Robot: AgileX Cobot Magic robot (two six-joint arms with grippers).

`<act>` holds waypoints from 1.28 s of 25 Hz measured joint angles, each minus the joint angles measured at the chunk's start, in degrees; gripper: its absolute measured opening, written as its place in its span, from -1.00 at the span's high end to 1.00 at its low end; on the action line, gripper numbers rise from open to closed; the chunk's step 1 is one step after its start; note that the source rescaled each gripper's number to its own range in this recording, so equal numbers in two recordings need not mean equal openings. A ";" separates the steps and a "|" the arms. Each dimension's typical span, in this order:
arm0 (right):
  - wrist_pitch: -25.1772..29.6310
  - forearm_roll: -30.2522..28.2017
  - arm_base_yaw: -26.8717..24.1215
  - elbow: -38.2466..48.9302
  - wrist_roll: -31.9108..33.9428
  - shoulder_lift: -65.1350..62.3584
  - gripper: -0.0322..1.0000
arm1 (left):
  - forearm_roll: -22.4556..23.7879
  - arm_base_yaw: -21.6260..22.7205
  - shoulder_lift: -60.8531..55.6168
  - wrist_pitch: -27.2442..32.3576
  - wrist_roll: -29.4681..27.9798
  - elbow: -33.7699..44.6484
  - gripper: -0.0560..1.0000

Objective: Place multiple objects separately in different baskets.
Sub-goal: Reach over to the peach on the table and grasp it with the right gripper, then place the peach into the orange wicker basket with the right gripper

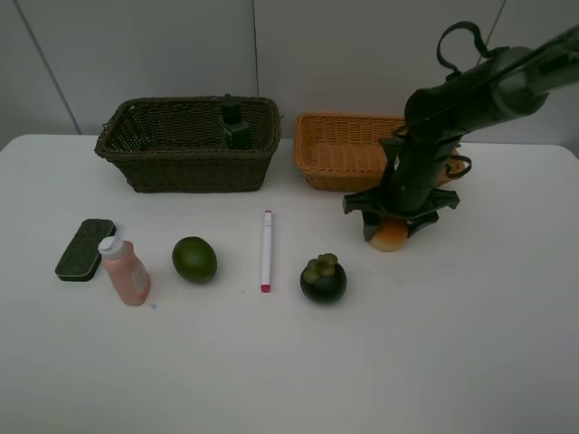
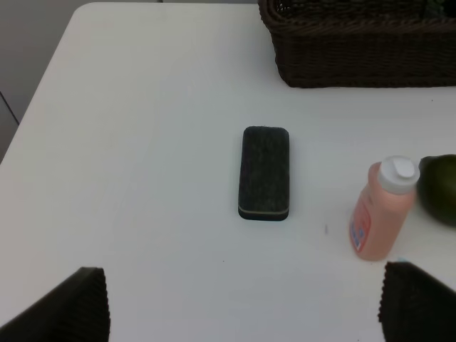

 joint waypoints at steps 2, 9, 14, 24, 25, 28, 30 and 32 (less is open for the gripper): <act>0.04 0.05 0.00 0.00 -0.30 0.00 -0.33 | 0.00 0.00 0.00 0.00 0.00 0.00 -1.00; 1.73 0.23 0.00 0.00 -0.73 -2.17 -0.33 | 0.00 0.00 0.00 0.00 0.00 0.00 -1.00; 3.03 0.27 0.00 0.00 -1.12 -4.32 -0.33 | 0.00 0.00 0.00 0.00 0.00 0.00 -1.00; 2.50 0.27 0.00 -0.13 -1.12 -10.26 -0.33 | 0.00 0.00 0.00 0.00 0.00 0.00 -1.00; 2.47 0.27 0.00 -0.52 -1.12 -10.41 -0.33 | 0.00 0.00 0.00 0.00 0.00 0.00 -1.00; 2.40 0.27 0.00 -2.72 -1.12 -10.60 -0.33 | 0.00 0.00 0.00 0.00 0.00 0.00 -1.00; 1.90 0.27 0.00 -5.39 -1.12 -10.60 -0.33 | 0.00 0.00 0.00 0.00 0.00 0.00 -1.00; 1.26 0.27 0.00 -7.43 -1.12 -10.60 -0.33 | 0.00 0.00 0.00 0.00 0.00 0.00 -1.00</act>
